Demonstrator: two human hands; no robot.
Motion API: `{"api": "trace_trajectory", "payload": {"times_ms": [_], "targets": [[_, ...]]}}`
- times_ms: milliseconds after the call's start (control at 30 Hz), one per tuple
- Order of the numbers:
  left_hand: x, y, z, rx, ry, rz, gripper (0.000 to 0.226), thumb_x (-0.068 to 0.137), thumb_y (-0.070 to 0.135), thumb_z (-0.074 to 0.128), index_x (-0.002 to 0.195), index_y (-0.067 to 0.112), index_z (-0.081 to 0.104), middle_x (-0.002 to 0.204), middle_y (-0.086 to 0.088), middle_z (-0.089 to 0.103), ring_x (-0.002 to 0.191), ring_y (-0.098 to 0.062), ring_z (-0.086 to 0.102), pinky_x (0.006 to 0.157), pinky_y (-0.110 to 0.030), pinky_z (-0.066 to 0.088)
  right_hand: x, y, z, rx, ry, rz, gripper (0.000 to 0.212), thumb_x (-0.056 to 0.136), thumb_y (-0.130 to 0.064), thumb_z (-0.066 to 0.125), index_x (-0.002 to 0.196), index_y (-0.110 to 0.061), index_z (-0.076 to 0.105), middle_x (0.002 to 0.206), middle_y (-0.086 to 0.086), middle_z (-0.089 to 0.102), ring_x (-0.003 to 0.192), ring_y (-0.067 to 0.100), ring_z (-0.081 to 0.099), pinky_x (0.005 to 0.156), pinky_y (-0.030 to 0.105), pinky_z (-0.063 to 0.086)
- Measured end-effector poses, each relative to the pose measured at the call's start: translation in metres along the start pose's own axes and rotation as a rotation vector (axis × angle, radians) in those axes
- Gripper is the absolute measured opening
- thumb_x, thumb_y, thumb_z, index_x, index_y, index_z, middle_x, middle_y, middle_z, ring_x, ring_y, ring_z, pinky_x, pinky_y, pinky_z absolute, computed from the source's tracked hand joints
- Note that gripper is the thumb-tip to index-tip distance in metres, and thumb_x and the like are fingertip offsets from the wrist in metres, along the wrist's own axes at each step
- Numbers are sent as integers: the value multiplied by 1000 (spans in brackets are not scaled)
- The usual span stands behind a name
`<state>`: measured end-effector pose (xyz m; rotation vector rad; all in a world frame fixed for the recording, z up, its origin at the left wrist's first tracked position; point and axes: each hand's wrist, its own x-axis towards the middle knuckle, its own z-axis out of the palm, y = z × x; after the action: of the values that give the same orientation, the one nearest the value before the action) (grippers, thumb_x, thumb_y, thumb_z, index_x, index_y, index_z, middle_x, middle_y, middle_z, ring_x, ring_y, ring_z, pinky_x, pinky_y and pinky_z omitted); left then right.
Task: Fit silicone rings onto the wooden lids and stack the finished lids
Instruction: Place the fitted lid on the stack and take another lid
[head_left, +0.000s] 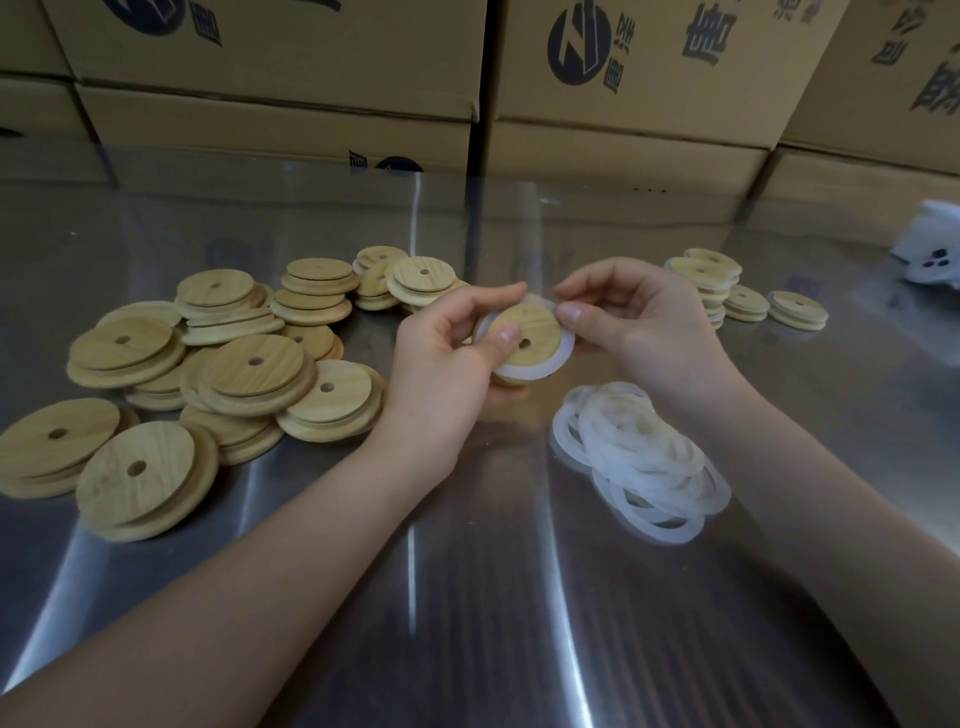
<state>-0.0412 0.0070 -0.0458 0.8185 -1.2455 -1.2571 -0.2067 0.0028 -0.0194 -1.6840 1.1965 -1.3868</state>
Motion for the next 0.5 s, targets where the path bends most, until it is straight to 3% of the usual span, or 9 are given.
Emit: {"api": "trace_trajectory", "payload": {"times_ms": [200,367,500], "targets": [[-1,0,-1,10,-17,-28,33,94,1,59,100,31,70,106,0,73,96,-17,72,66,-37,62,0,0,-3,-40,-33,18,20,87,2,67,82,-17,71,74,-3,74,71,10,70,63,18,54],[1,-1,-2,-12,-9,-72,43,94,1,59,127,29,57,104,-2,74,96,-19,72,71,-42,62,-1,-1,-3,-38,-61,23,19,88,2,66,83,-15,72,76,-1,75,71,11,71,63,18,54],[1,-1,-1,35,-5,-113,33,89,5,66,115,25,66,107,-2,72,99,-20,71,78,-45,61,-3,-2,-3,-32,-77,-1,18,87,2,67,82,-14,72,79,3,75,74,14,71,65,19,55]]}}
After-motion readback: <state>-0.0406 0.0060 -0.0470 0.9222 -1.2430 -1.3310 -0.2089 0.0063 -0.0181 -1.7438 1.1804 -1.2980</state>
